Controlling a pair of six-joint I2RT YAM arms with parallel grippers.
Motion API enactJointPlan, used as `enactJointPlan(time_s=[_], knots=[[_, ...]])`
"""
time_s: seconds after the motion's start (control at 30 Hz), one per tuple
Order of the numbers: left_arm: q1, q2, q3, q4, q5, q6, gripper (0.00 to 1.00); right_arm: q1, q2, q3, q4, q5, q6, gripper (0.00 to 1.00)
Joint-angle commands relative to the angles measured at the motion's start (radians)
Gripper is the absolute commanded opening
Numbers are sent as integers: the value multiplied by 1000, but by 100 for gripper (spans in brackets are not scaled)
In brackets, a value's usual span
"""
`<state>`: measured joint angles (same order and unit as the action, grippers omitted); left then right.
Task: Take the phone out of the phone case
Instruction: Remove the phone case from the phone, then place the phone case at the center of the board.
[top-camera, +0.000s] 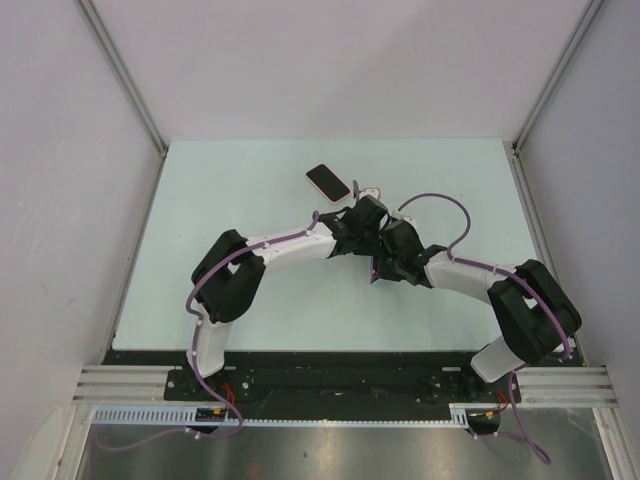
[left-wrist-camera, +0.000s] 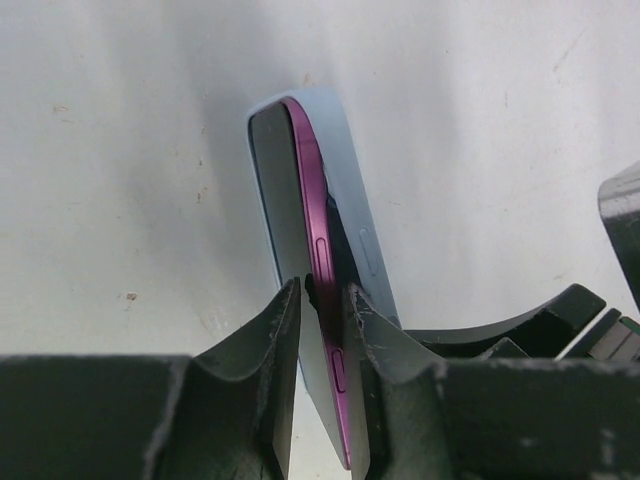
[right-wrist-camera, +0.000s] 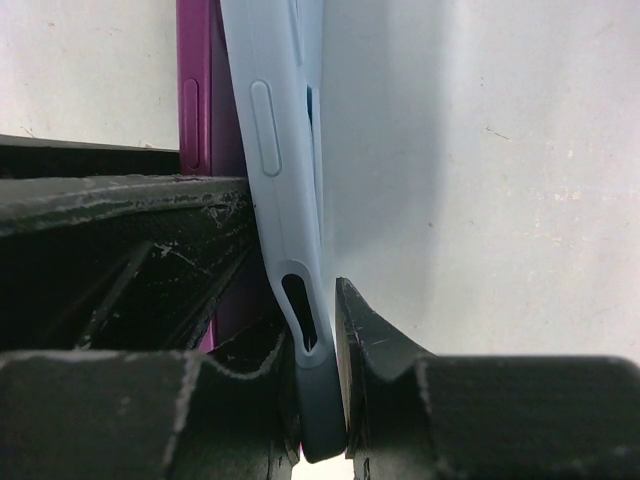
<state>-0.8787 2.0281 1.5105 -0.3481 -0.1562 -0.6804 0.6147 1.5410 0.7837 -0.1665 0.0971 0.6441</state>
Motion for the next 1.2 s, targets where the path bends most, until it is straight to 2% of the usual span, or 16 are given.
enactJointPlan(time_s=[0.0, 0.2, 0.4, 0.6, 0.7, 0.9, 0.97, 1.17], knots=[[41, 116, -41, -293, -308, 59, 25, 22, -82, 17, 48, -59, -1, 21], [49, 110, -46, -313, -330, 61, 25, 11, -91, 17, 78, -80, 12, 21], [50, 116, -75, -259, -244, 53, 23, 10, -90, 19, 79, -83, 15, 21], [52, 43, -140, -189, -227, 42, 11, 8, -101, 19, 64, -73, 11, 21], [55, -17, -165, -155, -195, 38, 6, 2, -105, 19, 52, -51, 5, 17], [61, -134, -234, -20, -22, 39, 7, -33, -156, 17, -5, -22, -27, 13], [60, -115, -222, -6, 41, 39, 9, -38, -170, 17, -5, -25, -29, 13], [60, -60, -187, -11, 95, 32, 8, -35, -157, 17, 12, -43, -15, 12]])
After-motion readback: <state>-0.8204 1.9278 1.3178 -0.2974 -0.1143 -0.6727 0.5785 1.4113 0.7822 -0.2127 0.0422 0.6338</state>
